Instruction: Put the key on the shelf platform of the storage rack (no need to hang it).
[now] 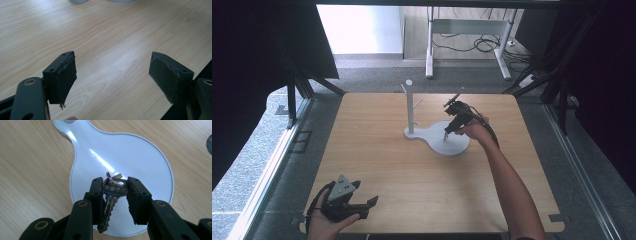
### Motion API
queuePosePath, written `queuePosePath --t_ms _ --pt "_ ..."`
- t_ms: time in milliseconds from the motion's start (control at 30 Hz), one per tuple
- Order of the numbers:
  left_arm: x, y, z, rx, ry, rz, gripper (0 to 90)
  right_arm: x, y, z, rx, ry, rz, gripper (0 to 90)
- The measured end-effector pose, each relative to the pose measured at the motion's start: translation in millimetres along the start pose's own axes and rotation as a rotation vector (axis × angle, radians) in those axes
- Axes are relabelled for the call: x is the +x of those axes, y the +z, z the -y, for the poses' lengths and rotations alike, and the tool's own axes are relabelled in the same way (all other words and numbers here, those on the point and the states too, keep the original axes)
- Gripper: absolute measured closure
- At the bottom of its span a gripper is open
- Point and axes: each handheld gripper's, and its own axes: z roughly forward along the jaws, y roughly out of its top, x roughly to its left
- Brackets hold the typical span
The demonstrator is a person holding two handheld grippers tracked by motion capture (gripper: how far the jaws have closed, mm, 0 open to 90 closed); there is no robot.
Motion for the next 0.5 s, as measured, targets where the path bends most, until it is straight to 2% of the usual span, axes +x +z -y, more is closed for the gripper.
queuePosePath --t_ms 500 --pt "0.3 -0.6 0.3 0.001 -0.001 -0.002 22.4 -9.4 22.7 6.6 0.001 0.033 0.007 67.0"
